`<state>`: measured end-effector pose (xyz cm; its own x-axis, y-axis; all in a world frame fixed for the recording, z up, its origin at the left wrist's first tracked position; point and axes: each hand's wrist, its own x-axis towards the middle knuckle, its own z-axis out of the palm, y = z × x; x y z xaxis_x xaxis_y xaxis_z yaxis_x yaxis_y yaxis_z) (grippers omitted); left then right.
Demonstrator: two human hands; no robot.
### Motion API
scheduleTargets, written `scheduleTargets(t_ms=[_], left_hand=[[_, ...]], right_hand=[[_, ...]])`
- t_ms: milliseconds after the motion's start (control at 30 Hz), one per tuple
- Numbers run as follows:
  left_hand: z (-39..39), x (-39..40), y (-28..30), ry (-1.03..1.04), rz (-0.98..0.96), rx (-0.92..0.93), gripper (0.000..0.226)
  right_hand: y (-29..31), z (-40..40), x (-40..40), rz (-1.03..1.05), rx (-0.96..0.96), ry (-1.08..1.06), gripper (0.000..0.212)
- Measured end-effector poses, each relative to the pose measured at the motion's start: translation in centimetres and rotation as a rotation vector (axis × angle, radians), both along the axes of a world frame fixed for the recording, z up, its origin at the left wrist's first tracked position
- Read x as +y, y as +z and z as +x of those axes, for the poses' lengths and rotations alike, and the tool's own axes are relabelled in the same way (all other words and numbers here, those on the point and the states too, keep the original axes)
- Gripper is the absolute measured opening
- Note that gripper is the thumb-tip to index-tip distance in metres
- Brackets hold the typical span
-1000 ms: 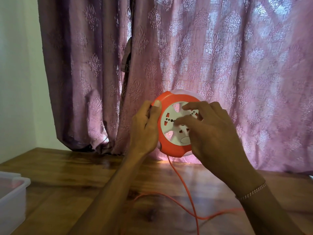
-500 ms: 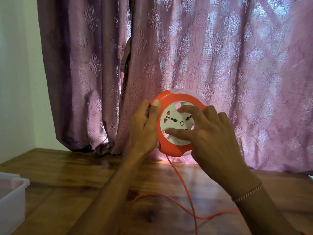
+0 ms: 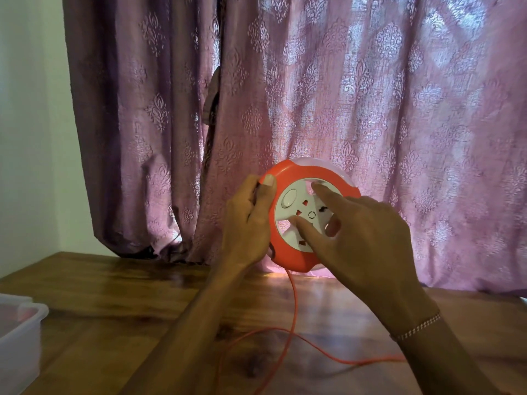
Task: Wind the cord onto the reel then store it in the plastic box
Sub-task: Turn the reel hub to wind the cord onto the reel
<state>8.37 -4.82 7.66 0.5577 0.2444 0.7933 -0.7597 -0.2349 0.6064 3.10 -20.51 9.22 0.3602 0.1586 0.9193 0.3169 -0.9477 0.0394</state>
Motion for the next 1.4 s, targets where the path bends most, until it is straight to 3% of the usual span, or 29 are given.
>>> scheduleTargets(t_ms=[133, 233, 333, 633, 1033, 1267, 1400], left_hand=[[0.1, 0.0, 0.0, -0.014, -0.012, 0.002, 0.046], [0.1, 0.1, 0.0, -0.015, -0.018, 0.001, 0.043], [0.1, 0.2, 0.0, -0.008, -0.024, -0.004, 0.044], [0.1, 0.2, 0.0, -0.005, -0.014, 0.003, 0.039], [0.3, 0.2, -0.1, 0.026, 0.018, 0.005, 0.050], [0.3, 0.4, 0.0, 0.043, 0.035, -0.010, 0.041], [0.5, 0.3, -0.1, 0.042, 0.027, 0.011, 0.037]], right_hand=[[0.3, 0.3, -0.9, -0.087, -0.096, 0.187, 0.021], [0.4, 0.3, -1.2, -0.253, -0.061, 0.273, 0.037], [0.1, 0.4, -1.1, -0.305, 0.014, 0.217, 0.052], [-0.2, 0.5, -0.9, -0.306, 0.025, 0.083, 0.058], [-0.8, 0.1, 0.1, -0.074, 0.015, 0.077, 0.058], [-1.0, 0.4, 0.6, 0.061, 0.055, 0.057, 0.066], [-0.8, 0.7, 0.1, 0.025, 0.060, 0.066, 0.064]])
